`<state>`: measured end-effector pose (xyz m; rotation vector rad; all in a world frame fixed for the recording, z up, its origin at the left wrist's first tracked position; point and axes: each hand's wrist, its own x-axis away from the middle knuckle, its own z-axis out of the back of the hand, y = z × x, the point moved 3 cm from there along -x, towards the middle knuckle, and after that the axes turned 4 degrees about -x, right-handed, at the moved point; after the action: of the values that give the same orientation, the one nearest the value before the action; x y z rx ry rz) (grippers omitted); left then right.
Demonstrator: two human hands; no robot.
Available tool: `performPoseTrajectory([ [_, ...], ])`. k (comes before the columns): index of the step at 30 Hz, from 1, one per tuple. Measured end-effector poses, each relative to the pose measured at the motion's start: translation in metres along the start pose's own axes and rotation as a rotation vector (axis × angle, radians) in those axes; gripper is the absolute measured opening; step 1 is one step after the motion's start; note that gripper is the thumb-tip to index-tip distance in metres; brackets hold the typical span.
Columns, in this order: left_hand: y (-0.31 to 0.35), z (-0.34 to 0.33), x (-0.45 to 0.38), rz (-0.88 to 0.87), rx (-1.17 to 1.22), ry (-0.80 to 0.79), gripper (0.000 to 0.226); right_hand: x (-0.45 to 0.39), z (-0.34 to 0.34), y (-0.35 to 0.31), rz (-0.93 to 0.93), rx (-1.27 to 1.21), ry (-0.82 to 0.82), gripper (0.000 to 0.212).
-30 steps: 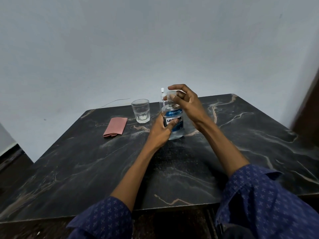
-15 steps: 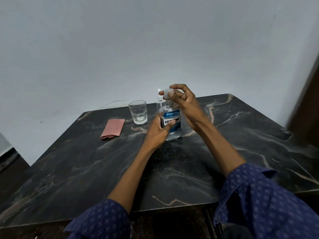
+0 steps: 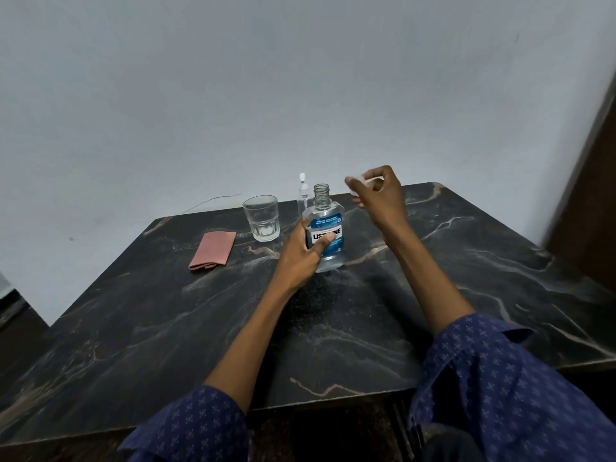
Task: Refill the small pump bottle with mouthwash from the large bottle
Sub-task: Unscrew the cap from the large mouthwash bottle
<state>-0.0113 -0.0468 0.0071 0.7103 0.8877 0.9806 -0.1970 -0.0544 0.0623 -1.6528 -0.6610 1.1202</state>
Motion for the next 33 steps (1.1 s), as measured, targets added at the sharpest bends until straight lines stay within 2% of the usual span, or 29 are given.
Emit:
performPoseTrajectory([
  [2, 0.0, 0.0, 0.0, 0.0, -0.002, -0.002, 0.058, -0.004, 0.011, 0.013, -0.022, 0.385, 0.002, 0.027],
  [4, -0.001, 0.0, 0.0, -0.002, -0.003, 0.001, 0.058, -0.008, 0.022, 0.027, -0.089, 0.655, -0.063, 0.021],
  [8, -0.005, -0.001, -0.002, 0.001, 0.001, 0.012, 0.053, -0.01, 0.039, 0.04, -0.284, 0.968, -0.123, 0.037],
  [11, -0.005, -0.005, -0.005, 0.01, 0.001, 0.03, 0.053, -0.006, 0.045, 0.042, -0.374, 1.056, -0.132, 0.057],
  [14, -0.001, -0.006, -0.009, -0.002, -0.016, 0.061, 0.047, -0.006, 0.046, 0.04, -0.397, 1.034, -0.138, 0.068],
  [18, 0.009, -0.009, -0.018, 0.006, -0.056, 0.08, 0.045, -0.011, 0.043, 0.041, -0.443, 0.942, -0.224, 0.066],
  [19, 0.012, -0.011, -0.02, 0.006, -0.058, 0.081, 0.044, -0.013, 0.041, 0.04, -0.431, 0.904, -0.256, 0.058],
  [21, 0.017, -0.017, -0.025, 0.006, -0.058, 0.098, 0.043, -0.017, 0.039, 0.035, -0.366, 0.819, -0.261, 0.022],
  [22, 0.02, -0.02, -0.028, 0.012, -0.05, 0.11, 0.043, -0.019, 0.038, 0.032, -0.346, 0.745, -0.244, 0.013],
  [25, 0.024, -0.029, -0.034, 0.04, -0.049, 0.135, 0.045, -0.021, 0.038, 0.027, -0.298, 0.46, -0.116, 0.03],
  [27, 0.024, -0.032, -0.036, 0.031, -0.068, 0.138, 0.045, -0.021, 0.039, 0.025, -0.248, 0.383, -0.008, 0.035],
  [29, 0.023, -0.033, -0.036, 0.002, -0.102, 0.137, 0.046, -0.018, 0.039, 0.023, -0.183, 0.339, 0.101, 0.036],
  [31, 0.022, -0.028, -0.033, -0.028, -0.137, 0.172, 0.056, -0.015, 0.036, 0.02, -0.124, 0.289, 0.193, 0.032],
  [33, 0.021, -0.018, -0.03, -0.059, -0.102, 0.301, 0.06, -0.015, 0.031, 0.017, -0.065, 0.274, 0.254, 0.029],
])
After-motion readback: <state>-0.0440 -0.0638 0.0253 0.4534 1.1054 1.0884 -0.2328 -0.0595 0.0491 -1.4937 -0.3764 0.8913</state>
